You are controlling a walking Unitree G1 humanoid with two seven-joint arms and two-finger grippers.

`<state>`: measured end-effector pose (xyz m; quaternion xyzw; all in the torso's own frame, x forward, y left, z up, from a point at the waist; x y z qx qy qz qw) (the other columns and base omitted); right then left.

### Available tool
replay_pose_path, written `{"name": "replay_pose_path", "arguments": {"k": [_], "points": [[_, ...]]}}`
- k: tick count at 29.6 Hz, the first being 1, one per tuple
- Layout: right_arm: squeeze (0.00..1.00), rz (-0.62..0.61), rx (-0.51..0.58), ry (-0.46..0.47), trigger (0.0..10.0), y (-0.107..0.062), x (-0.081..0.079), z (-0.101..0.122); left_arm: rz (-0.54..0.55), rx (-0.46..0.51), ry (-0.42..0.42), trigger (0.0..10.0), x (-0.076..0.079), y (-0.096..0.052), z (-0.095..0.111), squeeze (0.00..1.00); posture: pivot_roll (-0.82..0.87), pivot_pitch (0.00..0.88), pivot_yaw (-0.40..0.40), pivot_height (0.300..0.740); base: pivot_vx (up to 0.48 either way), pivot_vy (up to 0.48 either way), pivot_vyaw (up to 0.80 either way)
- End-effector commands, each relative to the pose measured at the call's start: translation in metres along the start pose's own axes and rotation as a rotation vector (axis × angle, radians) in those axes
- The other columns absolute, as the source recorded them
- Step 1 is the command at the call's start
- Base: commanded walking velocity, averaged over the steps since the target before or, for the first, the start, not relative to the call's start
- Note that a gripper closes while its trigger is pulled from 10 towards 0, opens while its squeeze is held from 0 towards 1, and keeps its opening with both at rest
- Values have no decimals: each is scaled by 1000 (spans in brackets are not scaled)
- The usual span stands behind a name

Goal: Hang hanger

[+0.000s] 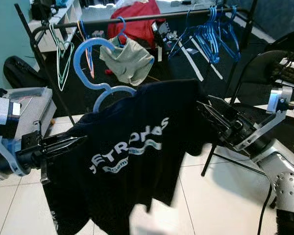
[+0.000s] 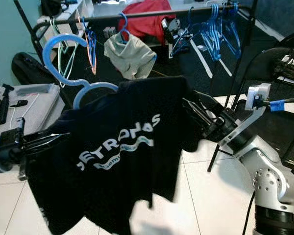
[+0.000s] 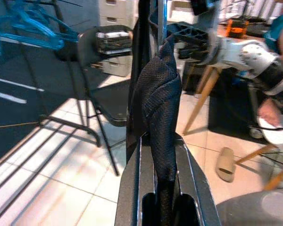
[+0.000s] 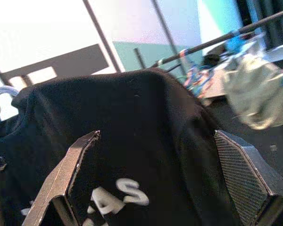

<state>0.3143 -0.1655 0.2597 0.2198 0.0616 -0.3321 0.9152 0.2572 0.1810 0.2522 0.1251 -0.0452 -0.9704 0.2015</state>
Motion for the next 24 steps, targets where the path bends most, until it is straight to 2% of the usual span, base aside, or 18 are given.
{"name": "replay_pose_path", "arguments": {"k": [1, 8, 11, 15, 18, 19, 22, 24], "points": [[0, 90, -29, 13, 10000, -1, -18, -3, -80, -8, 28, 10000, 8, 3, 9, 0, -90, 101, 63, 740, 0, 0, 0], [0, 104, -49, 5, 10000, -6, -20, -2, -96, -15, 39, 10000, 7, 3, 12, 0, -91, 96, 66, 740, 0, 0, 0], [0, 72, -72, -23, 10000, -13, -12, -1, -115, -22, 47, 10000, 8, 2, 15, 0, -92, 100, 67, 740, 0, 0, 0], [0, 103, -75, -22, 10000, -16, -17, 3, -116, -29, 48, 10000, 7, 1, 15, 0, -93, 103, 69, 740, 0, 0, 0], [0, 174, -141, -31, 10000, -26, -31, -1, -73, -37, 61, 10000, -2, 0, 15, 0, -93, 106, 69, 740, 0, 0, 0], [0, 171, -156, -38, 10000, -30, -31, -1, -51, -46, 66, 10000, -6, -1, 13, 0, -94, 108, 69, 740, 0, 0, 0], [0, 171, -156, -38, 10000, -30, -31, -1, -51, -46, 66, 10000, -6, -1, 13, 0, -94, 108, 69, 740, 0, 0, 0], [0, 143, -160, -52, 10000, -33, -25, 1, -26, -51, 69, 10000, -11, -2, 11, 0, -97, 110, 69, 740, 0, 0, 0]]}}
Point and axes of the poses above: a point about 5 cm out from each wrist's last joint towards the gripper, its own y axis pointing out of the wrist towards the gripper, its own z axis along the axis of the wrist's last joint, x = y × z, the point moved 6 cm from there along y, pointing out of the wrist towards the gripper, and after that the axes turned 3 degrees about y, right-handed, at the moved point
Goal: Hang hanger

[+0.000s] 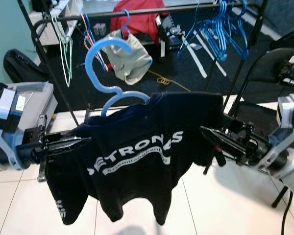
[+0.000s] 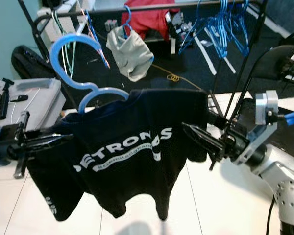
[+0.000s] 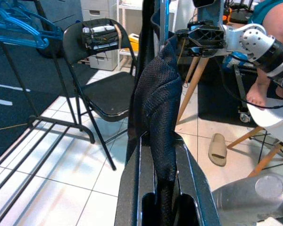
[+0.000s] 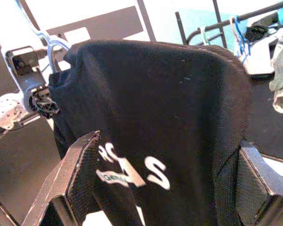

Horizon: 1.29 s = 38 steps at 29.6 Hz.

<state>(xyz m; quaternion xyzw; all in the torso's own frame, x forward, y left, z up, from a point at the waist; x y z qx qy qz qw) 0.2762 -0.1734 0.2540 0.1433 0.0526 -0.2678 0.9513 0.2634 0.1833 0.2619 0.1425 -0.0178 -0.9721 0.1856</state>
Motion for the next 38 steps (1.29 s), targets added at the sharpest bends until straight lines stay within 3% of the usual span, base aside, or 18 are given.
{"name": "replay_pose_path", "arguments": {"k": [1, 5, 15, 19, 21, 24, 26, 32, 38], "points": [[0, -35, -10, -24, 10000, -8, 4, 3, 33, -22, 25, 10000, -7, -6, -1, 0, -103, 113, 72, 740, 0, 0, 0], [0, -214, 13, -86, 10000, -27, 34, 15, 54, -38, 12, 10000, -12, -11, -7, 0, -105, 115, 76, 740, 0, 0, 0], [0, -450, 145, -115, 10000, -54, 76, 45, 46, -43, 11, 10000, -11, -14, -7, 0, -100, 120, 76, 740, 0, 0, 0], [0, -418, 130, -108, 10000, -49, 74, 41, -1, -32, 8, 10000, -3, -9, -3, 0, -100, 120, 76, 740, 0, 0, 0], [0, -354, 81, -98, 10000, -39, 65, 31, -30, -26, 10, 10000, 2, -6, -1, 0, -96, 121, 77, 740, 0, 0, 0], [0, -111, -69, -60, 10000, -20, 27, -1, -59, -19, 8, 10000, 8, 0, -1, 0, -90, 120, 74, 740, 0, 0, 0], [0, -66, -95, -48, 10000, -19, 20, -5, -62, -19, 5, 10000, 9, 1, -2, 0, -89, 120, 74, 740, 0, 0, 0], [0, -39, -138, -42, 10000, -23, 17, -8, -77, -13, 6, 10000, 12, 2, 1, 0, -88, 120, 72, 740, 0, 0, 0], [0, -76, -149, -80, 10000, -26, 26, -3, -86, -11, 13, 10000, 13, 2, 3, 0, -89, 118, 71, 740, 0, 0, 0]]}}
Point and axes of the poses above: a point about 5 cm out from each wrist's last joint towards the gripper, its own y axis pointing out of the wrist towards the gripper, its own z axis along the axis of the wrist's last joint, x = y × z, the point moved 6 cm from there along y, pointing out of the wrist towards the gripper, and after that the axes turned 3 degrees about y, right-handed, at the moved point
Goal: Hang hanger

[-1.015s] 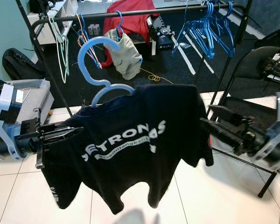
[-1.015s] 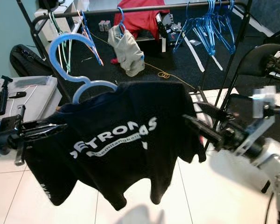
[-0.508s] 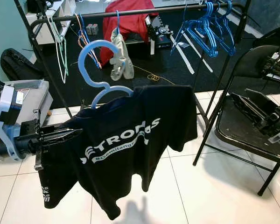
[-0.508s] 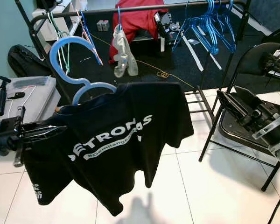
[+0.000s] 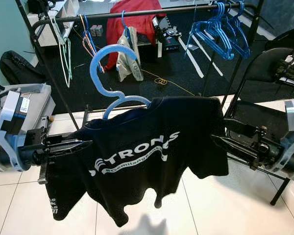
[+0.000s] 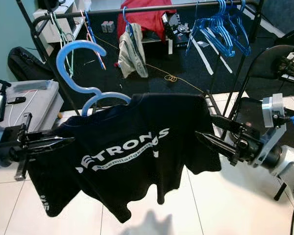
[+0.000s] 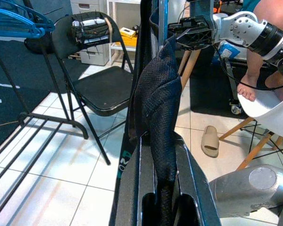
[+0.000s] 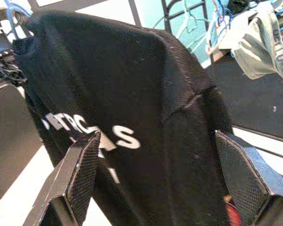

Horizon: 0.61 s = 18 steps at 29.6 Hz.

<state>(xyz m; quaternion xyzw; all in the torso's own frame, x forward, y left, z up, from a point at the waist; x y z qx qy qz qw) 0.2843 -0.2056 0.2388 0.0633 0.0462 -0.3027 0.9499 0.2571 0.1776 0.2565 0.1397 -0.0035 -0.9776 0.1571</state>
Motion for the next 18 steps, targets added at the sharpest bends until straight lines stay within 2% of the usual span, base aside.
{"name": "replay_pose_path", "arguments": {"k": [1, 12, 18], "points": [[0, -17, -8, -27, 10000, -2, 3, 2, -25, 8, 19, 10000, 3, 0, 7, 0, -89, 116, 73, 740, 0, 0, 0], [0, -72, -1, -52, 10000, -10, 13, 6, -13, 0, 18, 10000, 1, -4, 5, 0, -91, 114, 73, 740, 0, 0, 0], [0, -43, -29, -42, 10000, -1, 11, -2, -55, 7, 22, 10000, 9, 1, 9, 0, -92, 104, 71, 740, 0, 0, 0]]}}
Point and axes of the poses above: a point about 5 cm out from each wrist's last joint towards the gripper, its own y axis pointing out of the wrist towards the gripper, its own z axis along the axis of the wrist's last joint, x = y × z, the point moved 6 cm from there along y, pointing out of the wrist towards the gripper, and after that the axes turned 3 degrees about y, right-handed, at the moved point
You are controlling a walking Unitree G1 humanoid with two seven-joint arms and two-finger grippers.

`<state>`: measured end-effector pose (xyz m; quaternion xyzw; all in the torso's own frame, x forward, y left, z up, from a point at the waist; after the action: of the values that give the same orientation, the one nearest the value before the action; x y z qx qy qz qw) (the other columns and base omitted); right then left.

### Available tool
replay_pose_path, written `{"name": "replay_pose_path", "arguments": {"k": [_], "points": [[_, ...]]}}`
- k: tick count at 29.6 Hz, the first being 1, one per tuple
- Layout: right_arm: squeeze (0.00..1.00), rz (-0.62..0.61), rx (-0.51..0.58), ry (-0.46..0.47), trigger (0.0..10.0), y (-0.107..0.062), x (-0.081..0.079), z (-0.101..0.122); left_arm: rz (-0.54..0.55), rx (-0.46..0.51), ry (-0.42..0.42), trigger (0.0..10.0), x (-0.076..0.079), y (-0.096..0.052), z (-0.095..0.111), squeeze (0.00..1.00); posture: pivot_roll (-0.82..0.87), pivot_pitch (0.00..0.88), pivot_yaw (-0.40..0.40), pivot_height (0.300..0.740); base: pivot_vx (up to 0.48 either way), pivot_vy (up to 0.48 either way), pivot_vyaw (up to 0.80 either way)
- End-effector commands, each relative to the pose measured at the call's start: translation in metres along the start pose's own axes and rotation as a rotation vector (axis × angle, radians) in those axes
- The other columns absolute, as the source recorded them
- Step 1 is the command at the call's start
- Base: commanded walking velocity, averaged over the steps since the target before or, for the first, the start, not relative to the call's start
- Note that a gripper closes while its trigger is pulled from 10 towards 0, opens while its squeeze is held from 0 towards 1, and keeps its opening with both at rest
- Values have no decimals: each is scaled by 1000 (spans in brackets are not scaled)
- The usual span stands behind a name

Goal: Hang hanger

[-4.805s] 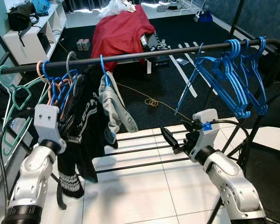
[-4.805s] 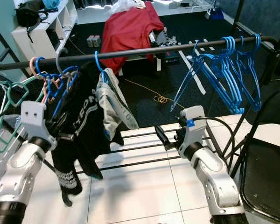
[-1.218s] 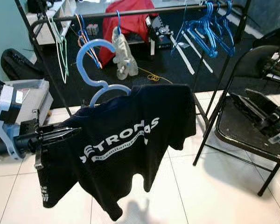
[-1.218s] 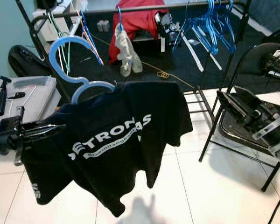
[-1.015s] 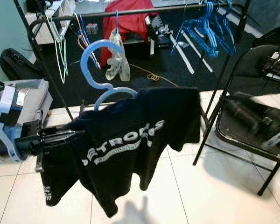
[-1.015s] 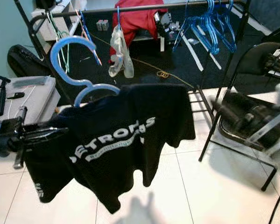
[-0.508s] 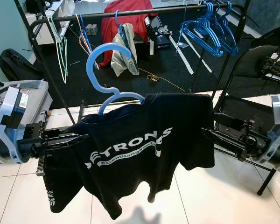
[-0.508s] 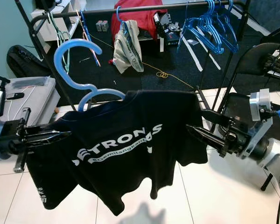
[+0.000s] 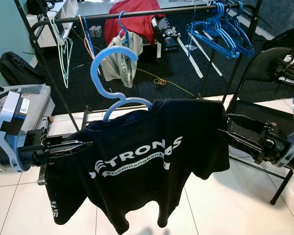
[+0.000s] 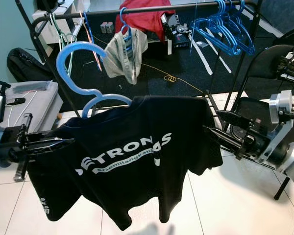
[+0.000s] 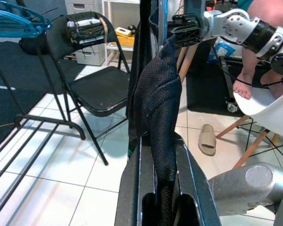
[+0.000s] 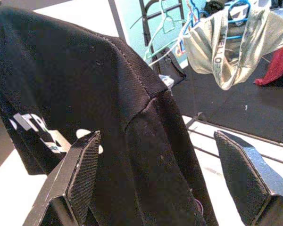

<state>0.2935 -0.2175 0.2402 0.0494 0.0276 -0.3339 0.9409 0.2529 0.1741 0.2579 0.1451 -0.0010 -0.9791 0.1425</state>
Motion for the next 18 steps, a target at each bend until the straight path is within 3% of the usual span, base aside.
{"name": "replay_pose_path", "arguments": {"k": [1, 2, 3, 4, 5, 6, 18], "points": [[0, 21, -18, 5, 10000, 3, -3, -5, -25, 6, 12, 10000, 4, -1, 6, 0, -92, 104, 71, 740, 0, 0, 0], [0, 34, -32, 13, 9765, 7, -6, -10, -29, 7, 13, 10000, 6, 0, 7, 0, -89, 107, 68, 740, 0, 0, 0], [0, 47, -41, 20, 5804, 10, -8, -13, -31, 6, 16, 10000, 7, 0, 8, 0, -89, 107, 68, 740, 0, 0, 0], [0, 54, -47, 22, 3020, 11, -10, -14, -33, 6, 18, 10000, 7, 0, 9, 0, -89, 107, 68, 740, 0, 0, 0], [0, 54, -47, 22, 3020, 11, -10, -14, -33, 6, 18, 10000, 7, 0, 9, 0, -89, 107, 68, 740, 0, 0, 0], [0, 55, -50, 24, 0, 12, -10, -15, -34, 8, 20, 10000, 8, 0, 10, 0, -89, 107, 68, 740, 0, 0, 0], [0, -12, -30, -3, 0, 11, 2, -10, -6, -30, 24, 10000, 2, -3, 4, 0, -89, 114, 72, 740, 0, 0, 0]]}}
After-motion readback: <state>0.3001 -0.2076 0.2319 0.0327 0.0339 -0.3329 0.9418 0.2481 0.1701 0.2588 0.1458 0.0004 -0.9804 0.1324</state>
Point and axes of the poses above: a point about 5 cm out from each wrist's last joint towards the gripper, its own y axis pointing out of the wrist towards the gripper, its own z axis along the axis of the wrist's last joint, x = y × z, the point moved 6 cm from there along y, pointing out of the wrist towards the gripper, and after that the axes turned 3 degrees about y, right-handed, at the moved point
